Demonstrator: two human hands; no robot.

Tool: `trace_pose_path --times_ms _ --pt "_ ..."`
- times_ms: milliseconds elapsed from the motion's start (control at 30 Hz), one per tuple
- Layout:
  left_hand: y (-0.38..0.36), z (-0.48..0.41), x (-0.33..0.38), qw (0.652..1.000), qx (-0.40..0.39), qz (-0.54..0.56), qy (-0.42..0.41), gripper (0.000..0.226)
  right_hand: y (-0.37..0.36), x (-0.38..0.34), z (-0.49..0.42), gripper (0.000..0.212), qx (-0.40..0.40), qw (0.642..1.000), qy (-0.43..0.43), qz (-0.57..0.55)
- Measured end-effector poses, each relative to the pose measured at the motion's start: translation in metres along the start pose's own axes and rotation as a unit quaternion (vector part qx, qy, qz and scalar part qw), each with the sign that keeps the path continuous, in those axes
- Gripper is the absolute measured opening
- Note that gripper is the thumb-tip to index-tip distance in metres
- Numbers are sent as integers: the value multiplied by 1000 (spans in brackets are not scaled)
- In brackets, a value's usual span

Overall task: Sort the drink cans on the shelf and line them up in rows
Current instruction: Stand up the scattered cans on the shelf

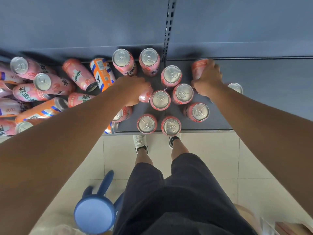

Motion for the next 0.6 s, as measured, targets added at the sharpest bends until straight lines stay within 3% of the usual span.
trace_pose_path --times_ms 267,467,600 --pt "-10 -24 2 991 9 -136 -14 79 -3 4 -11 94 -20 999 -41 23" --pt "-17 -25 0 992 40 -119 -35 76 -3 -1 -7 80 13 1000 -7 -18" --pt "-16 -10 -6 995 90 -13 -36 74 -2 -6 -8 80 -6 999 -29 17"
Point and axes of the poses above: each hand's wrist, its own z-axis away from the middle knuckle, its own y-axis out of the back of the hand, x = y × z, the point moved 1 cm from there along -z, towards the middle knuckle, and after that the axes turned 15 degrees about -x, right-handed, at the moved point
